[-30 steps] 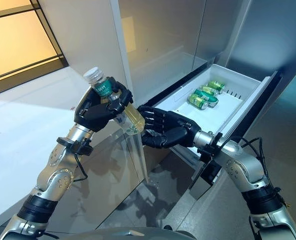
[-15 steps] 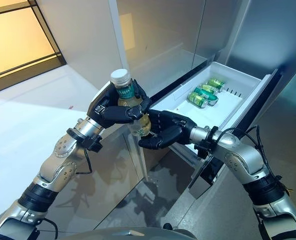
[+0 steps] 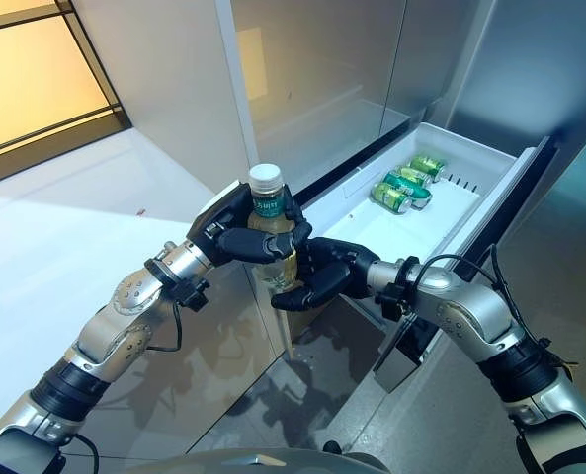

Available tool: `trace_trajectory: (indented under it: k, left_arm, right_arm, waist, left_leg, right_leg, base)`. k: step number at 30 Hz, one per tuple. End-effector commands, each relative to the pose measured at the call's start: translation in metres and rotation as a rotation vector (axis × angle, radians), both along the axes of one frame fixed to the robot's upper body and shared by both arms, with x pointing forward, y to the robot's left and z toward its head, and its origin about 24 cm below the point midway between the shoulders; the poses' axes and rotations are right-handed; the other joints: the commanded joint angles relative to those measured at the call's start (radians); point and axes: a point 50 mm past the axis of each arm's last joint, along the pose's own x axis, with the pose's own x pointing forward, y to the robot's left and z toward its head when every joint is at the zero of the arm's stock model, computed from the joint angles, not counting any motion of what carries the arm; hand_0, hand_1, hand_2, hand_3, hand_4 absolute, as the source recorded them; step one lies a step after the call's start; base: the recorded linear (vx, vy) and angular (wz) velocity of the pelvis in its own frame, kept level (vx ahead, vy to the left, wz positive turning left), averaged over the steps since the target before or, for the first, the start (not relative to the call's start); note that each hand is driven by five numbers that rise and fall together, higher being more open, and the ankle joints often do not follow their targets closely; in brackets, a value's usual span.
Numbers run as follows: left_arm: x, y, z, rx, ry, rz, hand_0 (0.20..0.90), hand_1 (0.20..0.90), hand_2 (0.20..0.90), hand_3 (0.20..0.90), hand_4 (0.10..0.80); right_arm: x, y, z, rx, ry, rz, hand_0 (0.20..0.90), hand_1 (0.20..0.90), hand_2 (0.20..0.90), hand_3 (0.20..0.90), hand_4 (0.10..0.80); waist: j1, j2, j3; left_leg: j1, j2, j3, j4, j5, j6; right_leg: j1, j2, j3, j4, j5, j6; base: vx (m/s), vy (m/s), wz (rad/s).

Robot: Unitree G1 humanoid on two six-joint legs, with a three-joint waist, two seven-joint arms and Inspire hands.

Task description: Put drinks into fridge and close the fridge

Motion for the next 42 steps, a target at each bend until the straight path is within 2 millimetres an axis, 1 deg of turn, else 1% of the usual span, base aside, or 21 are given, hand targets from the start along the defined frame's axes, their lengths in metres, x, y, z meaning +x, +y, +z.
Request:
trace_trajectory:
  k: [1,7,12,18,22,23,24,25,27,28,29,31,35,37,42]
  left_arm:
    - [0.009,-0.043,0.068,-0.153,-0.318,-0.159,0.300,0.300,0.300,0.200,0.100]
    - [0.011,-0.046,0.066,-0.153,-0.324,-0.139,0.300,0.300,0.300,0.200,0.100]
    - [0.015,-0.047,0.060,-0.143,-0.310,-0.112,0.300,0.300,0.300,0.200,0.100]
    - [0.018,-0.047,0.056,-0.173,-0.278,-0.114,0.300,0.300,0.300,0.200,0.100]
    - [0.014,-0.055,0.055,-0.233,-0.230,-0.185,0.300,0.300,0.300,0.200,0.100]
    - [0.013,-0.058,0.052,-0.264,-0.199,-0.210,0.300,0.300,0.300,0.200,0.100]
    - [0.012,-0.060,0.051,-0.280,-0.180,-0.226,0.300,0.300,0.300,0.200,0.100]
    - [0.012,-0.063,0.050,-0.297,-0.158,-0.243,0.300,0.300,0.300,0.200,0.100]
    - [0.010,-0.067,0.048,-0.323,-0.130,-0.275,0.300,0.300,0.300,0.200,0.100]
    - [0.007,-0.073,0.045,-0.363,-0.082,-0.343,0.300,0.300,0.300,0.200,0.100]
    - [0.005,-0.075,0.043,-0.375,-0.067,-0.370,0.300,0.300,0.300,0.200,0.100]
    - [-0.005,-0.089,0.036,-0.429,0.033,-0.541,0.300,0.300,0.300,0.200,0.100]
    - [-0.014,-0.100,0.032,-0.430,0.052,-0.623,0.300,0.300,0.300,0.200,0.100]
    - [-0.013,-0.099,0.034,-0.422,0.042,-0.618,0.300,0.300,0.300,0.200,0.100]
    - [-0.009,-0.086,0.041,-0.374,-0.029,-0.562,0.300,0.300,0.300,0.200,0.100]
  right_arm:
    - [-0.012,0.065,0.061,0.361,-0.095,0.323,0.900,0.900,0.900,0.900,0.800]
    - [-0.020,0.077,0.056,0.449,0.030,0.366,0.900,0.900,0.900,0.900,0.800]
    - [-0.025,0.084,0.056,0.528,0.134,0.394,0.900,0.900,0.900,0.900,0.800]
    - [-0.019,0.083,0.056,0.537,0.115,0.353,0.900,0.900,0.900,0.900,0.800]
    - [-0.021,0.086,0.056,0.546,0.119,0.348,0.900,0.900,0.900,0.900,0.800]
    - [-0.021,0.088,0.057,0.566,0.122,0.339,0.681,0.681,0.681,0.645,0.545]
    - [-0.020,0.088,0.057,0.575,0.120,0.330,0.578,0.578,0.578,0.524,0.424]
    - [-0.019,0.089,0.058,0.587,0.110,0.316,0.300,0.300,0.300,0.200,0.100]
    - [-0.018,0.091,0.060,0.603,0.106,0.302,0.300,0.300,0.300,0.200,0.100]
    - [-0.016,0.091,0.063,0.619,0.089,0.273,0.300,0.300,0.300,0.200,0.100]
    - [-0.015,0.091,0.063,0.621,0.086,0.263,0.300,0.300,0.300,0.200,0.100]
    - [-0.011,0.092,0.065,0.643,0.069,0.207,0.300,0.300,0.300,0.200,0.100]
    - [-0.007,0.092,0.066,0.662,0.067,0.136,0.300,0.300,0.300,0.200,0.100]
    - [-0.005,0.090,0.067,0.661,0.067,0.116,0.300,0.300,0.300,0.200,0.100]
    - [0.003,0.079,0.067,0.652,0.032,0.041,0.300,0.300,0.300,0.200,0.100]
  waist:
    - [-0.001,-0.036,-0.095]
    - [0.002,-0.037,-0.095]
    - [0.005,-0.039,-0.097]
    - [0.005,-0.039,-0.102]
    - [0.001,-0.036,-0.101]
    - [0.001,-0.035,-0.099]
    - [0.000,-0.034,-0.099]
    - [0.000,-0.034,-0.099]
    - [-0.001,-0.033,-0.098]
    - [-0.001,-0.033,-0.097]
    - [-0.001,-0.032,-0.098]
    - [-0.004,-0.029,-0.096]
    - [-0.011,-0.024,-0.093]
    - [-0.012,-0.023,-0.095]
    - [-0.007,-0.021,-0.099]
  left_leg:
    - [-0.008,-0.025,-0.011,0.001,-0.051,0.020]
    - [-0.008,-0.024,-0.010,0.001,-0.049,0.020]
    - [-0.006,-0.024,-0.011,0.001,-0.047,0.020]
    - [-0.006,-0.023,-0.010,0.001,-0.048,0.019]
    - [-0.007,-0.024,-0.011,0.001,-0.046,0.020]
    - [-0.006,-0.024,-0.011,0.001,-0.046,0.021]
    - [-0.006,-0.024,-0.011,0.001,-0.046,0.021]
    - [-0.005,-0.024,-0.011,0.001,-0.046,0.021]
    - [-0.005,-0.024,-0.011,0.001,-0.047,0.022]
    - [-0.006,-0.025,-0.012,0.001,-0.047,0.023]
    - [-0.006,-0.025,-0.012,0.001,-0.048,0.023]
    - [-0.007,-0.025,-0.010,0.001,-0.049,0.024]
    - [-0.005,-0.025,-0.004,0.001,-0.052,0.027]
    - [-0.005,-0.026,-0.003,0.001,-0.052,0.027]
    - [-0.005,-0.026,-0.003,0.001,-0.052,0.028]
  right_leg:
    - [0.012,-0.023,-0.004,0.015,0.007,0.064]
    - [0.013,-0.021,-0.007,0.017,0.005,0.062]
    - [0.016,-0.021,-0.013,0.016,0.004,0.061]
    - [0.015,-0.022,-0.016,0.015,0.004,0.062]
    - [0.014,-0.020,-0.013,0.016,0.006,0.061]
    - [0.015,-0.020,-0.011,0.016,0.006,0.061]
    - [0.015,-0.020,-0.011,0.016,0.006,0.060]
    - [0.016,-0.020,-0.011,0.016,0.006,0.060]
    - [0.016,-0.021,-0.012,0.015,0.006,0.061]
    - [0.016,-0.021,-0.010,0.015,0.006,0.061]
    - [0.015,-0.021,-0.010,0.015,0.006,0.061]
    - [0.014,-0.022,-0.009,0.016,0.007,0.061]
    - [0.013,-0.022,-0.005,0.016,0.009,0.061]
    - [0.014,-0.022,-0.004,0.014,0.009,0.061]
    - [0.016,-0.023,-0.006,0.012,0.010,0.061]
  base:
    - [0.000,0.000,0.00]
    - [0.000,0.000,0.00]
    - [0.000,0.000,0.00]
    - [0.000,0.000,0.00]
    - [0.000,0.000,0.00]
    - [0.000,0.000,0.00]
    - [0.000,0.000,0.00]
    - [0.000,0.000,0.00]
    - [0.000,0.000,0.00]
    - [0.000,0.000,0.00]
    - [0.000,0.000,0.00]
    - [0.000,0.000,0.00]
    - [0.000,0.000,0.00]
    - [0.000,0.000,0.00]
    - [0.000,0.000,0.00]
